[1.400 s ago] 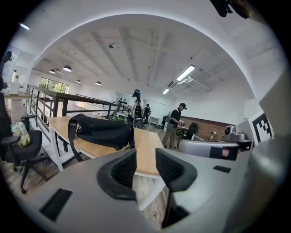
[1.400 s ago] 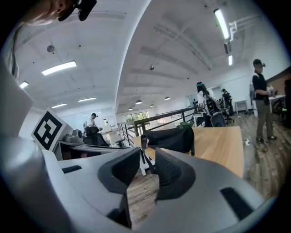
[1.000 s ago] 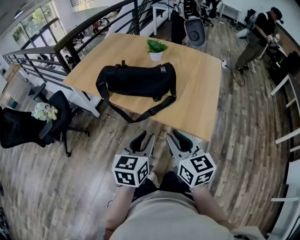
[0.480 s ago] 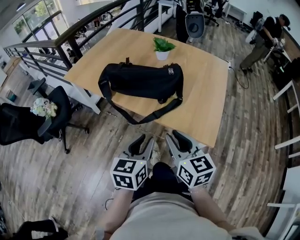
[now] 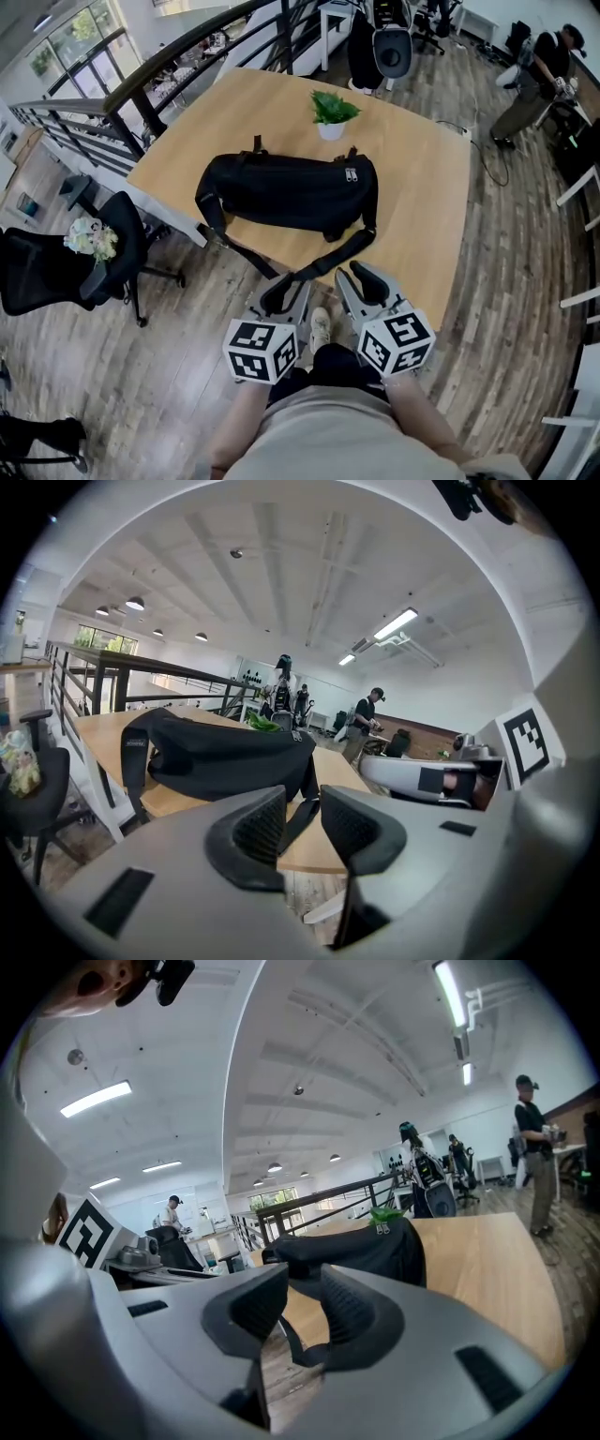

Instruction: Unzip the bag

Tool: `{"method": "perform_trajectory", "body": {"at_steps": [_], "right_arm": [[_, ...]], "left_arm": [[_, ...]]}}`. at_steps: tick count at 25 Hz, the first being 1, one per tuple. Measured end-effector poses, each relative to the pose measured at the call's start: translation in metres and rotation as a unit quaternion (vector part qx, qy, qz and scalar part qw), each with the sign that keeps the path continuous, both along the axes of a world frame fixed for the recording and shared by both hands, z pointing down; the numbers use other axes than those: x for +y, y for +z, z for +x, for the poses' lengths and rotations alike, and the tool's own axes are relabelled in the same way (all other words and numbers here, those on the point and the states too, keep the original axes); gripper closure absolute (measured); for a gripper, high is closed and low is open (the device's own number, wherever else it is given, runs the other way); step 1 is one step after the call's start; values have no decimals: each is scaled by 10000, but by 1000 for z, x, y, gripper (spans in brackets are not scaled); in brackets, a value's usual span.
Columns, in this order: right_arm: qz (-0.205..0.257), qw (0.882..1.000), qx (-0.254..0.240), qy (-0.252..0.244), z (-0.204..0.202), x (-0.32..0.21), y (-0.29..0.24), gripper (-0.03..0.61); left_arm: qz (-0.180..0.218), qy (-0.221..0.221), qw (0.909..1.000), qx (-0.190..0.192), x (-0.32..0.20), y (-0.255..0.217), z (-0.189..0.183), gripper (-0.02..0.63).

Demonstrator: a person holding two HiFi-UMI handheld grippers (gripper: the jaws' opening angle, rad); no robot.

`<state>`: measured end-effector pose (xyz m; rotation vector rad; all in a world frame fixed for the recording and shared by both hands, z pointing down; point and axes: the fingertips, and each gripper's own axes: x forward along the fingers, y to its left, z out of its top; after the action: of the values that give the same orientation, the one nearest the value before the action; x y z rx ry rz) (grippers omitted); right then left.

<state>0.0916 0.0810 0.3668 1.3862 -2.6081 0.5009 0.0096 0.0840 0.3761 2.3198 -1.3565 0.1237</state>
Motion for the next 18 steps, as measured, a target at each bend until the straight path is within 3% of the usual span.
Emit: {"method": "perform_trajectory", "body": {"at_steps": [8, 18], "right_arm": [[53, 9995, -149, 266, 21, -90, -12, 476], [44, 9981, -163, 600, 59, -153, -11, 474]], "left_arm": [[45, 190, 9997, -156, -82, -12, 14, 486], [2, 670, 9976, -191, -155, -9, 60, 488]]}}
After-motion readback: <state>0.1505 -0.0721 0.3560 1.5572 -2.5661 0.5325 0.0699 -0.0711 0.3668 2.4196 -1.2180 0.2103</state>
